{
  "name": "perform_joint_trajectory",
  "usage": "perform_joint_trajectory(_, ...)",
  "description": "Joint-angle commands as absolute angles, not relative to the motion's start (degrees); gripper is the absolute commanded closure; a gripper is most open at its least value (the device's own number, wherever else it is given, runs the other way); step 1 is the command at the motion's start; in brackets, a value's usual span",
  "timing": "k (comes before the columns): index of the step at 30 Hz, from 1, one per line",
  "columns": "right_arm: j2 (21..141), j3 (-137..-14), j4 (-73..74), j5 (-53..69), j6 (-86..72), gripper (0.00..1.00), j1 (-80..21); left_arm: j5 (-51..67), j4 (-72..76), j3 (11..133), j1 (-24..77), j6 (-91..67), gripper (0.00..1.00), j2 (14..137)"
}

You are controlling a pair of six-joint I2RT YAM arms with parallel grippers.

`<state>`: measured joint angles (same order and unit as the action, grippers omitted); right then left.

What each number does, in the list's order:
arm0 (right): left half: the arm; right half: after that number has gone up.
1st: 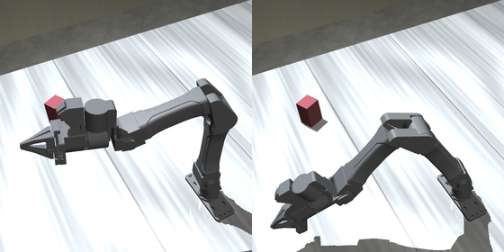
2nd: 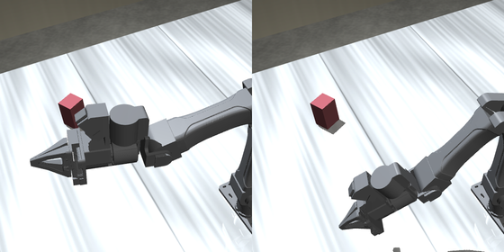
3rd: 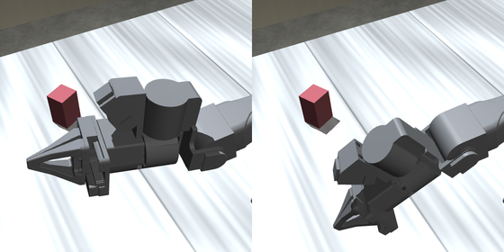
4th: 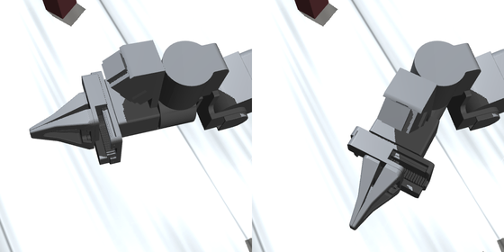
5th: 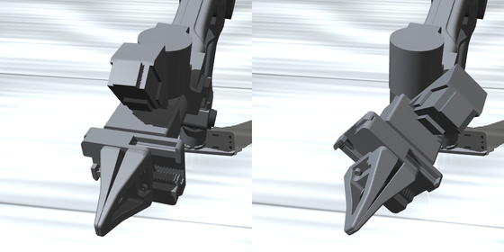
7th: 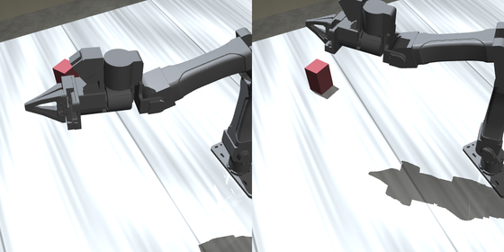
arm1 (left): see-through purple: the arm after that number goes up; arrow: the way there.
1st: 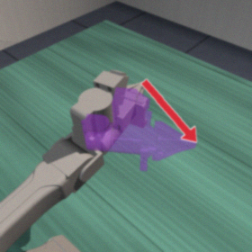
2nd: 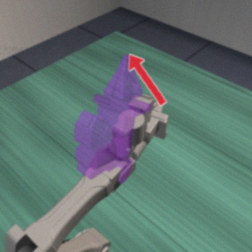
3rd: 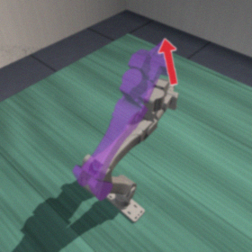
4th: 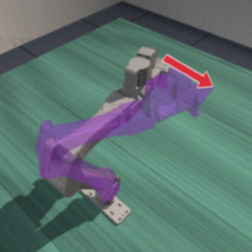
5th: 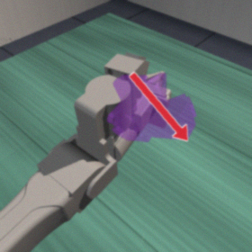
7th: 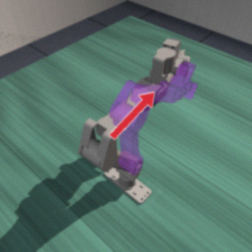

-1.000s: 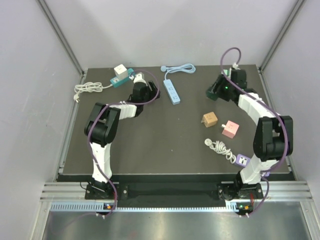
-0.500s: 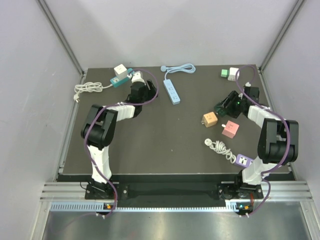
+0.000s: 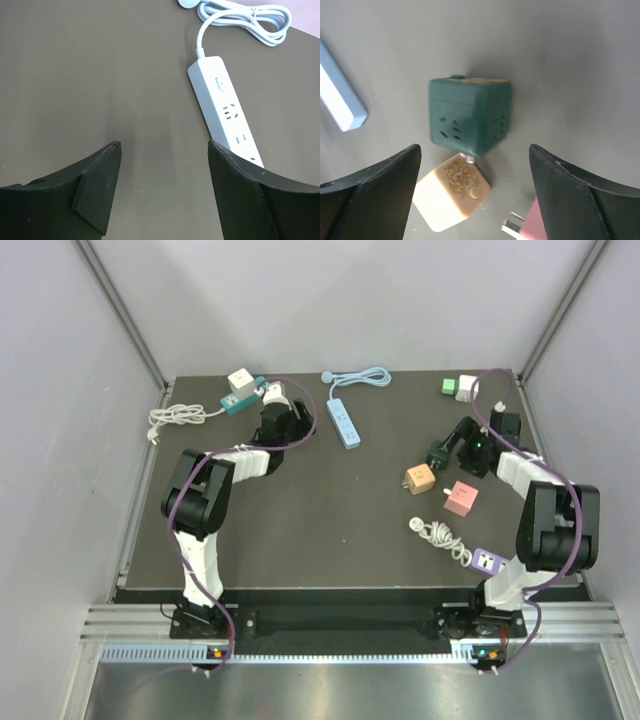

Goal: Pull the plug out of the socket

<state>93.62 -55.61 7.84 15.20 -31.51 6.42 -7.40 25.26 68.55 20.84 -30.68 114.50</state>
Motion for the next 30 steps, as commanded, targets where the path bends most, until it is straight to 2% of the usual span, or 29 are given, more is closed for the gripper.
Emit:
perform_joint_trajectory(1, 88.0, -59.41, 8.52, 8.64, -28.83, 0.12, 5.81, -8.17, 26.72, 68.73, 21.0, -29.79, 0.25, 111.27)
perform_joint_trajectory(5, 85.08, -63.18, 6.18, -1.91, -25.76, 0.05, 0.01, -8.87, 25.41, 69.6, 20.83, -28.92, 0.22, 111.09)
perform_joint_trajectory(6, 85.25, -63.98, 4.41, -4.11, -25.32, 0.02, -5.05, -9.31, 24.01, 70.48, 20.66, -28.48, 0.21, 111.09)
perform_joint_trajectory(8, 87.97, -66.96, -2.59, -5.27, -24.26, 0.0, -8.77, -9.15, 19.36, 75.29, 19.26, -28.48, 0.17, 111.27)
perform_joint_trajectory(11, 95.69, -73.54, -9.12, -4.75, -25.05, 0.0, -13.96, -8.35, 9.34, 83.89, 16.71, -27.61, 0.16, 112.67)
perform_joint_trajectory(15, 105.02, -82.17, -14.12, -1.95, -25.93, 0.0, -18.97, -14.32, -0.69, 93.15, 14.51, -25.31, 0.14, 116.0)
perform_joint_trajectory(18, 108.36, -81.13, -20.11, -0.53, -25.14, 0.0, -21.43, -15.47, -5.18, 98.78, 11.96, -25.58, 0.12, 117.59)
perform_joint_trajectory(22, 113.1, -81.38, -24.78, 2.37, -26.36, 0.0, -22.59, -22.84, -8.96, 106.07, 10.46, -25.49, 0.01, 122.42)
perform_joint_trajectory(27, 114.08, -80.69, -26.72, 4.66, -25.41, 0.0, -23.55, -24.08, -13.35, 117.49, 9.58, -24.17, 0.01, 129.44)
perform_joint_trajectory(30, 113.47, -79.37, -27.33, 4.13, -24.79, 0.0, -23.56, -30.3, -18.62, 123.21, 9.32, -26.71, 0.01, 133.06)
